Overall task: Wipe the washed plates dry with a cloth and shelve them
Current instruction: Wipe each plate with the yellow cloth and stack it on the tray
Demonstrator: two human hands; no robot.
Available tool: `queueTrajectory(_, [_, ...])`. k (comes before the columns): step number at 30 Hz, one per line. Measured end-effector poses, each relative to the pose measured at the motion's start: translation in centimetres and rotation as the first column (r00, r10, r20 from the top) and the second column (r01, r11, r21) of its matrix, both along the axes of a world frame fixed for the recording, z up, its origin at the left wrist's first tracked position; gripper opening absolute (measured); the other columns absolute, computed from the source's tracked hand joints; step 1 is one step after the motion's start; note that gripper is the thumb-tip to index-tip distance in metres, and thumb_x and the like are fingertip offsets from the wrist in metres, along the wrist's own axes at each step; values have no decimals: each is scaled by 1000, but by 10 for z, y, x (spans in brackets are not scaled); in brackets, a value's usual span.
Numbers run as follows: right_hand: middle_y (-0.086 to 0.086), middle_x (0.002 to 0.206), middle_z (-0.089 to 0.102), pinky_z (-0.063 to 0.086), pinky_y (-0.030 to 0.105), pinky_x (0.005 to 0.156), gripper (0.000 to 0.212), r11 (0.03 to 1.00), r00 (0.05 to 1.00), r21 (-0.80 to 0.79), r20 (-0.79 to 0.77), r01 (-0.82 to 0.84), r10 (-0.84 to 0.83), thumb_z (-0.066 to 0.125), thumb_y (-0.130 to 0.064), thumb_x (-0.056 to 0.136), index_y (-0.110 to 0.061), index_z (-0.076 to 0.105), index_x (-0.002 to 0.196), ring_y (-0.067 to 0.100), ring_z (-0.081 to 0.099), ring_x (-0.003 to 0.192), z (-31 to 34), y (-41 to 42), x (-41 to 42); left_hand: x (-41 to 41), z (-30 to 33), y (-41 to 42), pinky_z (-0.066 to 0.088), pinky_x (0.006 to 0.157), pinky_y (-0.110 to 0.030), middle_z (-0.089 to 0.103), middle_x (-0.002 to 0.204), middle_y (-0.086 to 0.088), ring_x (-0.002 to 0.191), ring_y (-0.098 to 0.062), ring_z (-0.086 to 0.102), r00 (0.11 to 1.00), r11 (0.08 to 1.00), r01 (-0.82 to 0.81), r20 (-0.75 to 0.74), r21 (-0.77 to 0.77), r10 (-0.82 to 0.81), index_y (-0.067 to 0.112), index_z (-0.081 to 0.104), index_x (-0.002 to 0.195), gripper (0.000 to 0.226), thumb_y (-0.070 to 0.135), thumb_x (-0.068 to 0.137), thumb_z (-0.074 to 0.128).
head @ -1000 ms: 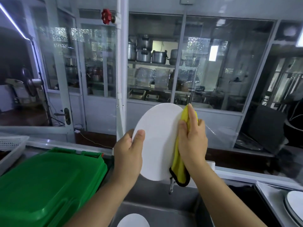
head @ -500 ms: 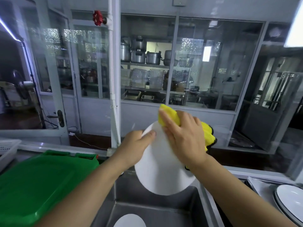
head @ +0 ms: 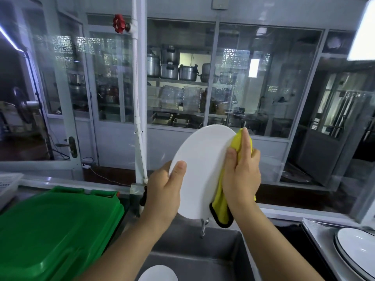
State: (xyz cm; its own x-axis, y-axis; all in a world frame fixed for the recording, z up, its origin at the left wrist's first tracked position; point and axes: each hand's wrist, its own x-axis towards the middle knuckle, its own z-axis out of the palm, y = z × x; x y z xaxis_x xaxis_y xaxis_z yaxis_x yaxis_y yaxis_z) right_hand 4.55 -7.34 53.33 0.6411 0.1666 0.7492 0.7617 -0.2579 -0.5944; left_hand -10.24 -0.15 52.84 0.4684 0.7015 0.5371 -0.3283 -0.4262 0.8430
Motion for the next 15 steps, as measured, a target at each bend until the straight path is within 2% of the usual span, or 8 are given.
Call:
queueTrajectory(2, [-7,106,35,35,33,71,51,1000,1000,-3,-18,-15,15,38,-37,100,-46,21,147,22,50,84,0,-5,3,-2,-2,3,53,77,-36,73,88,4,88,-19,67,996,998,67,-63,-10,-67,26,68,88,25,41,90,49])
queueTrajectory(4, [-4,103,37,35,33,67,51,997,1000,-72,26,7,-5,40,-36,99,-45,23,147,25,50,80,3,-11,6,-7,4,10,52,76,-32,73,89,9,90,-16,67,964,986,160,-208,-39,-165,33,70,87,19,41,85,52])
queueTrajectory(7, [4,93,44,36,31,56,49,977,959,-204,284,60,1,40,-38,97,-39,30,145,29,50,65,7,-15,6,-10,19,25,52,75,-31,74,92,4,88,-14,69,896,951,287,-318,-118,-310,33,72,90,27,45,78,51])
queueTrajectory(8, [7,89,46,36,30,52,48,968,925,-238,379,77,19,39,-40,96,-35,33,143,29,49,60,8,-15,4,-8,21,30,52,80,-35,74,95,1,90,-17,70,890,949,289,-331,-124,-314,29,73,93,33,49,79,51])
queueTrajectory(10, [11,83,49,31,27,47,46,961,853,-250,521,115,34,40,-39,94,-28,38,138,26,47,56,10,-14,2,-5,25,33,50,87,-45,72,93,-4,86,-23,68,893,967,252,-377,-33,-245,14,71,93,59,66,77,48])
queueTrajectory(12, [12,83,51,30,28,51,44,966,782,-212,623,146,18,43,-37,95,-24,40,137,27,47,60,15,-12,1,-2,22,32,50,81,-47,62,82,-8,76,-19,59,907,979,201,-385,46,-168,-2,62,93,87,80,72,42])
queueTrajectory(13, [13,86,54,32,31,55,43,967,741,-202,672,154,22,43,-36,97,-23,41,138,29,50,65,18,-11,-1,-1,22,29,50,80,-48,60,79,-10,74,-18,58,914,982,179,-381,63,-142,-6,59,92,88,78,75,41])
queueTrajectory(15, [13,102,60,37,37,67,41,967,654,-205,754,152,57,42,-35,100,-24,41,140,31,54,82,21,-8,-7,3,20,23,49,80,-47,65,83,-16,76,-21,61,926,984,160,-357,76,-123,-3,62,94,74,67,87,39])
